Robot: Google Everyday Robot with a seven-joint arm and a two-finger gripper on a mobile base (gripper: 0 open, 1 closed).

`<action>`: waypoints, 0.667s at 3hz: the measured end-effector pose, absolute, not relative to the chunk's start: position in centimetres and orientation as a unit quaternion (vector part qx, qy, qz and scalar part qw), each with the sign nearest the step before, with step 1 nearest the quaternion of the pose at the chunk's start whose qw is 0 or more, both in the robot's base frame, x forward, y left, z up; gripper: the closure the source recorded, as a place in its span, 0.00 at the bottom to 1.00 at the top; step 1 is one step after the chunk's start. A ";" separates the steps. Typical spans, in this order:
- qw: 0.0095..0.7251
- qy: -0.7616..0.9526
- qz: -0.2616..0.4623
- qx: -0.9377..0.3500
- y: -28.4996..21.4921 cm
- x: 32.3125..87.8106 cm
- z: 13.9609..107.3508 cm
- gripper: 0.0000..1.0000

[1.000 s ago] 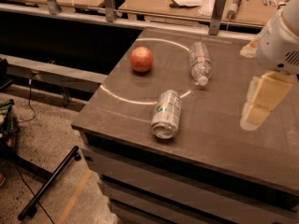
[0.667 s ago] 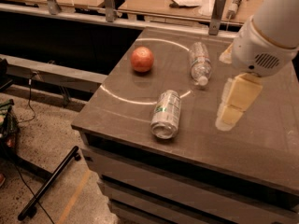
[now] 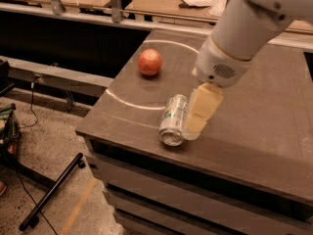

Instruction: Place 7up can upright

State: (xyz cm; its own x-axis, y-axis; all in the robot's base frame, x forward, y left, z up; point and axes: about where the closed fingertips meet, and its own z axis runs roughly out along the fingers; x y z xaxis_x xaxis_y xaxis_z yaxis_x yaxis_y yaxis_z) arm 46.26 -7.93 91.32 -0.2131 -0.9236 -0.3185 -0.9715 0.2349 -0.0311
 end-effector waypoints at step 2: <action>0.101 0.849 0.038 -0.517 -3.7 47.6 89.1 0.00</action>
Offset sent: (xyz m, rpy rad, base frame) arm 0.0175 0.0546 -0.0340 -0.1845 0.0885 -0.5197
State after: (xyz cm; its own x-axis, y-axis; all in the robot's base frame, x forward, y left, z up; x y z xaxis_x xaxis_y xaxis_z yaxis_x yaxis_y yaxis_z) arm 47.61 -3.66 89.08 -0.4449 -0.8701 -0.2120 -0.8857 0.4625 -0.0396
